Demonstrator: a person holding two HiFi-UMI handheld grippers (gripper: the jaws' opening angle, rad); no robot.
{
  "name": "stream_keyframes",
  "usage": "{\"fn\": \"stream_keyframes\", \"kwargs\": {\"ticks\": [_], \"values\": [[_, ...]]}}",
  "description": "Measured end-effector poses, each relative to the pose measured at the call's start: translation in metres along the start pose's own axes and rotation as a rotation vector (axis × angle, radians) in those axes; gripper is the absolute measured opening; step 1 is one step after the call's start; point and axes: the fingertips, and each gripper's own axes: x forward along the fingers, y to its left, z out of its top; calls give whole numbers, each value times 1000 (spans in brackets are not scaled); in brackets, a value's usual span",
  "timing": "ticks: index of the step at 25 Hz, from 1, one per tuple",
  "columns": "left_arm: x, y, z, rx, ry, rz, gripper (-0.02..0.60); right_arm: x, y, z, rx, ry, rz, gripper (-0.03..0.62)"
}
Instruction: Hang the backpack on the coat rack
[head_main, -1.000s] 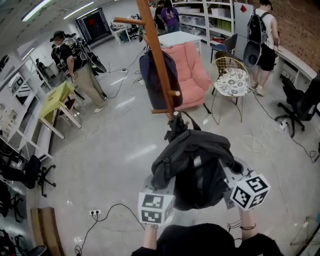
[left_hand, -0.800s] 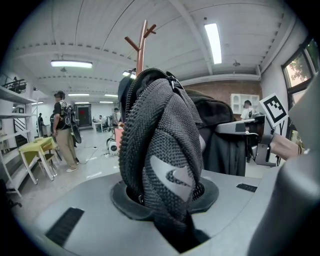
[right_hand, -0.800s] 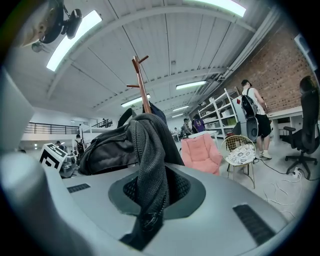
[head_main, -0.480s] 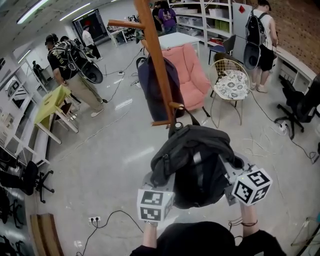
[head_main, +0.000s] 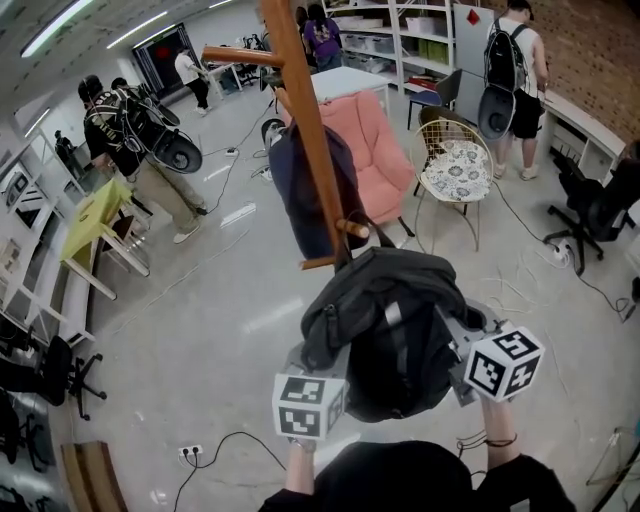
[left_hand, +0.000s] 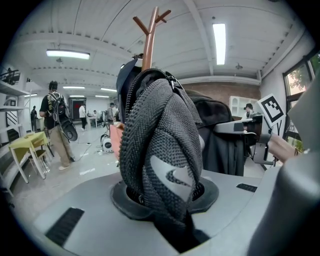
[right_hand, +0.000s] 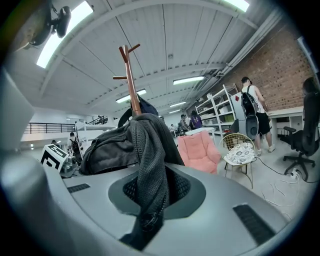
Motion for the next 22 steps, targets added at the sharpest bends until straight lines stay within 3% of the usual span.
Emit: {"fn": "stream_keyframes", "kwargs": {"ticks": [22], "values": [[34,15,-28,-67,78,-30,114,36,-20,-26,27,102,-17,37]]}}
